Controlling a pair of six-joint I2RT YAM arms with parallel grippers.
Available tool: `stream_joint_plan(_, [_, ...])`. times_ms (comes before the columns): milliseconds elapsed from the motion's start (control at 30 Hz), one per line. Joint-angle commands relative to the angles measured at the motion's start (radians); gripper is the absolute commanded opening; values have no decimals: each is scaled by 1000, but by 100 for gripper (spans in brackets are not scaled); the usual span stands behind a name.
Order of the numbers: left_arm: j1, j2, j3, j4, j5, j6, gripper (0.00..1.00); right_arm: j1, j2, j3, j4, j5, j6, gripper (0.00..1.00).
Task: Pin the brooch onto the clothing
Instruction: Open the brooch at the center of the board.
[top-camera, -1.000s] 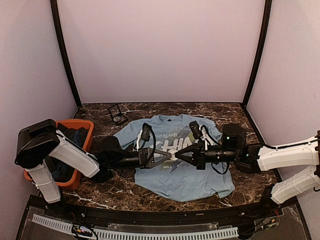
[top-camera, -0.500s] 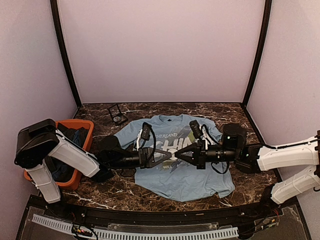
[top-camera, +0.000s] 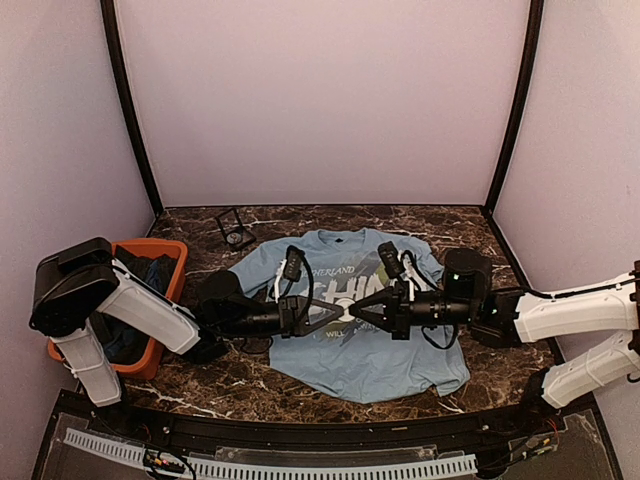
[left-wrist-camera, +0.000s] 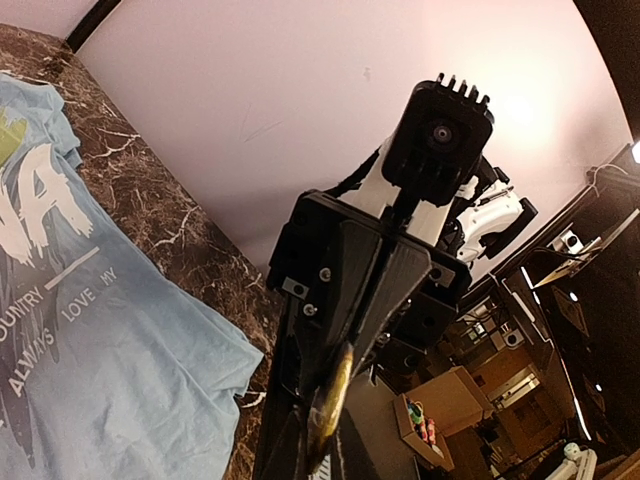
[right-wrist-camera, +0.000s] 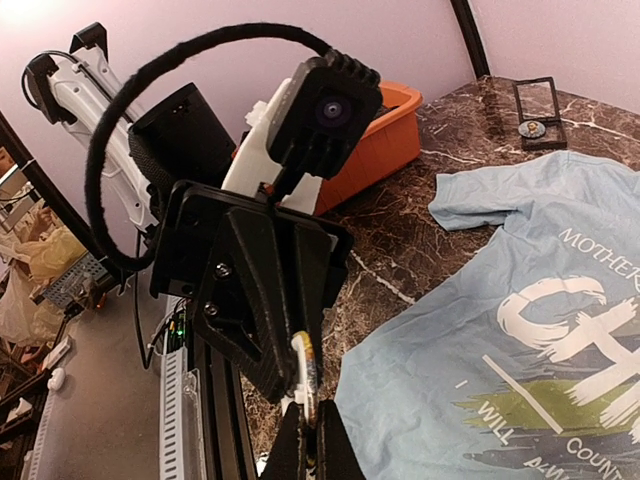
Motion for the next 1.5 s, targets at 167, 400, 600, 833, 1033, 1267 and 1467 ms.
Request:
stream_joint_plan(167, [-7, 17, 44, -4, 14, -5, 1, 44, 31, 23, -18, 48, -61, 0])
stream_joint_plan(400, [-28, 42, 82, -64, 44, 12, 1, 55, 29, 30, -17, 67, -70, 0])
stream_joint_plan(600, [-32, 61, 81, -139, -11, 7, 1, 82, 30, 44, -16, 49, -106, 0])
stream_joint_plan(833, [-32, 79, 79, -137, -19, -8, 6, 87, 14, 25, 7, 48, -107, 0])
stream_joint_plan(1033, [-31, 80, 84, -121, -3, -7, 15, 88, 12, 24, 19, 49, -95, 0])
stream_joint_plan(1267, [-31, 71, 47, 42, 26, -47, 26, 69, -9, 2, -5, 82, -83, 0])
stream_joint_plan(1467, [-27, 31, 4, 79, 27, -50, 29, 14, -77, -59, 23, 57, -41, 0])
